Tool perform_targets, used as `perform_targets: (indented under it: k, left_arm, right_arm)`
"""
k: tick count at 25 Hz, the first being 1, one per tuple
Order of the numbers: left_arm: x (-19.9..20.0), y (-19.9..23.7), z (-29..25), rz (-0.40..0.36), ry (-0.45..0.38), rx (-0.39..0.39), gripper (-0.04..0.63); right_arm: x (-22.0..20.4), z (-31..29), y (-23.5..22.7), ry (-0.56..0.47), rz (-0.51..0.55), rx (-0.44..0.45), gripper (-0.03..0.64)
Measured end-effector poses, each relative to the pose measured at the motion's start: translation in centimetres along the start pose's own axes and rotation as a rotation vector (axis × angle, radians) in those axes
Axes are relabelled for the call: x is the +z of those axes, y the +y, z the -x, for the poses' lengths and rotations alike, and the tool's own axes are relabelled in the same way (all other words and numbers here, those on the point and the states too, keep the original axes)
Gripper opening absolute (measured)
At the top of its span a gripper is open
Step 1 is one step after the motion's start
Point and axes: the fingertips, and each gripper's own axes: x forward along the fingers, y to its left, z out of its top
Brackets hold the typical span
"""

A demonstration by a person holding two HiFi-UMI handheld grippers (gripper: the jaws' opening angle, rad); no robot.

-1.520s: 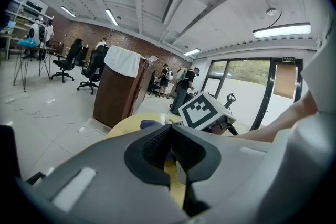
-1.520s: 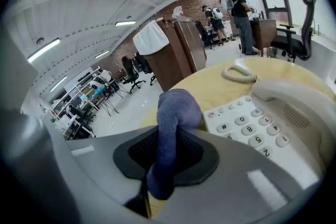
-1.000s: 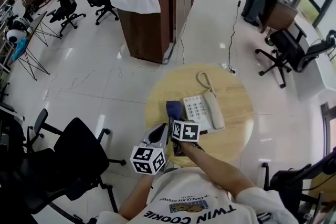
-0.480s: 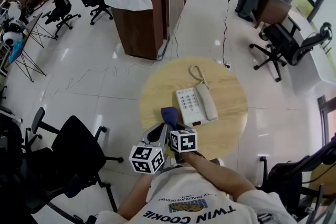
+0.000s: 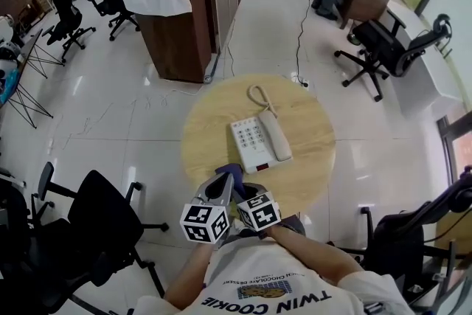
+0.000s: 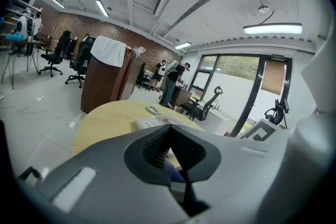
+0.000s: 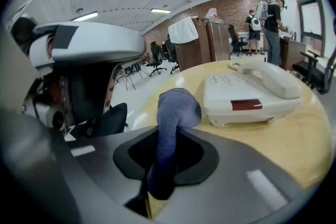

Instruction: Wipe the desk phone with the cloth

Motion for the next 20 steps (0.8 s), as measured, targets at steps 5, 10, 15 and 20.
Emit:
perform_targets:
  k: [5, 10, 15, 20]
  left_arm:
    - [-0.6, -1.1, -1.0, -0.003, 0.015, -0.036, -0.008]
    - [-0.6, -2.1, -1.8, -0.015, 0.026, -0.069, -0.008]
    - [-0.3, -3.0, -2.6, -0.027, 0.029, -0.094, -0.008]
    - [-0.3, -3.7, -3.4, -0.037, 0.04, -0.118, -0.008]
  right_arm:
    - [-1.6, 1.6, -1.1, 0.015, 0.051, -0.01, 0.066]
    - [-2.3, 2.9, -2.5, 0.021, 0.055, -0.038, 0.066]
    - [-2.8, 4.3, -5.0, 0.012, 0.013, -0.085, 0.066]
    - [-3.4, 5.7, -7.9, 0.005, -0.038, -0.145, 0.066]
